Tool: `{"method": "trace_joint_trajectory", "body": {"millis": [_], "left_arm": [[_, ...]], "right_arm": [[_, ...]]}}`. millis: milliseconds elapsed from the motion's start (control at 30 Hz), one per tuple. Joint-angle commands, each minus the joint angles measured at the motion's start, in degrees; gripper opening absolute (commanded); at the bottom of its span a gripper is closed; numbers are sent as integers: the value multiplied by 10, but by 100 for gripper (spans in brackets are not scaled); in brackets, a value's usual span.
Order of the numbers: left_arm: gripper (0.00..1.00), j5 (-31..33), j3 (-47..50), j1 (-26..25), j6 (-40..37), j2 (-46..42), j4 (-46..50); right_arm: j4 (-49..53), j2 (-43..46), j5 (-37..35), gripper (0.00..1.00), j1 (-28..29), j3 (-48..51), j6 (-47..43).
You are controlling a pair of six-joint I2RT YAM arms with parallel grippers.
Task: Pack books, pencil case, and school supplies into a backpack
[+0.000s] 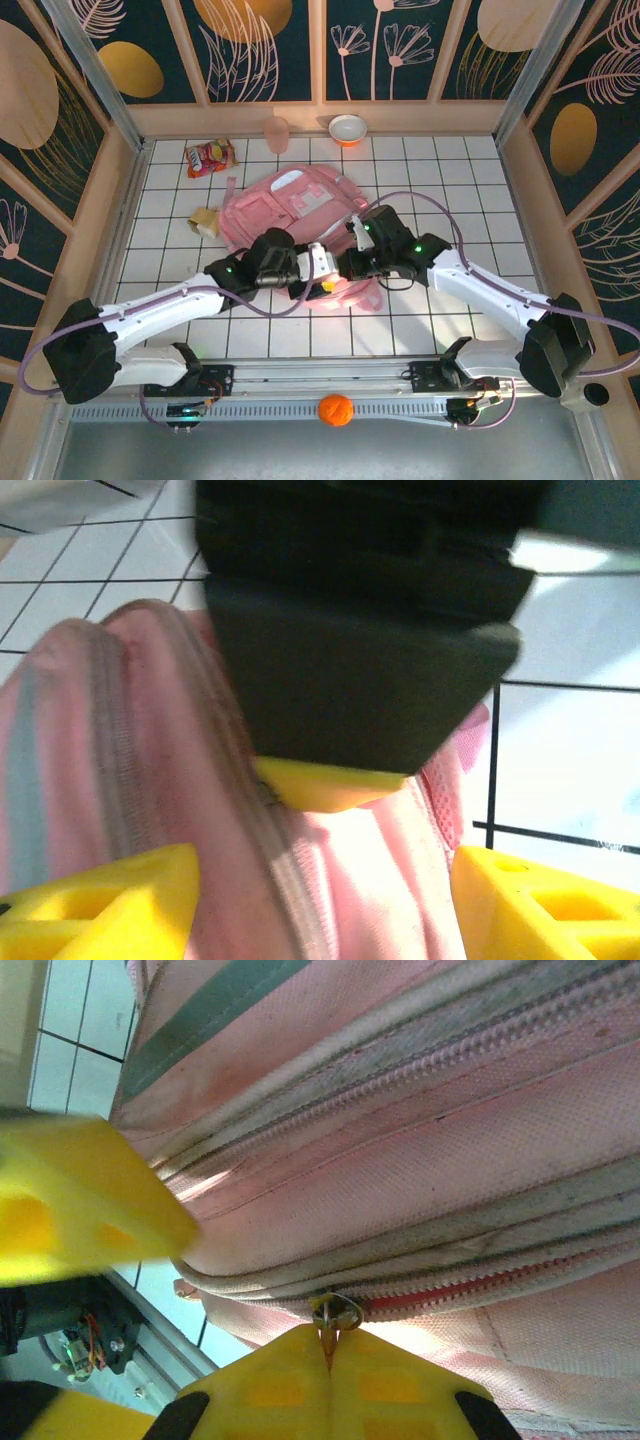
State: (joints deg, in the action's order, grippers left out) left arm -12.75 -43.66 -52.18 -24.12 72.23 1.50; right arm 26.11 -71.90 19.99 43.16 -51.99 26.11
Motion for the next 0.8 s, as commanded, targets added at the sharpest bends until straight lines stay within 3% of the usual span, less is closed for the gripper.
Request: {"method": "trace_joint_trajectory", "body": {"millis": [0,67,167,267,300,567,767], "left_arm": [[64,60,12,-7,-20,24,-42],[55,75,16,-7,-14,33,-55],[26,85,21,-7,-12,34,-60],[3,109,23,-7,-4,32,-58],[0,113,23,-8,-5,32,-54],[0,15,30,-7,31,4,-87],[0,2,27,-7,74,-6,-127]], "right_arm": [[-6,-7,36,0,2,-34,11],[-5,-6,38,0,2,-34,11],[7,-4,27,0,1,-38,6],[19,0,22,0,-3,-44,-3],[20,2,22,0,-4,-44,-4],[9,-4,-47,0,4,-34,3],[-53,17,-79,7,9,15,19]]}}
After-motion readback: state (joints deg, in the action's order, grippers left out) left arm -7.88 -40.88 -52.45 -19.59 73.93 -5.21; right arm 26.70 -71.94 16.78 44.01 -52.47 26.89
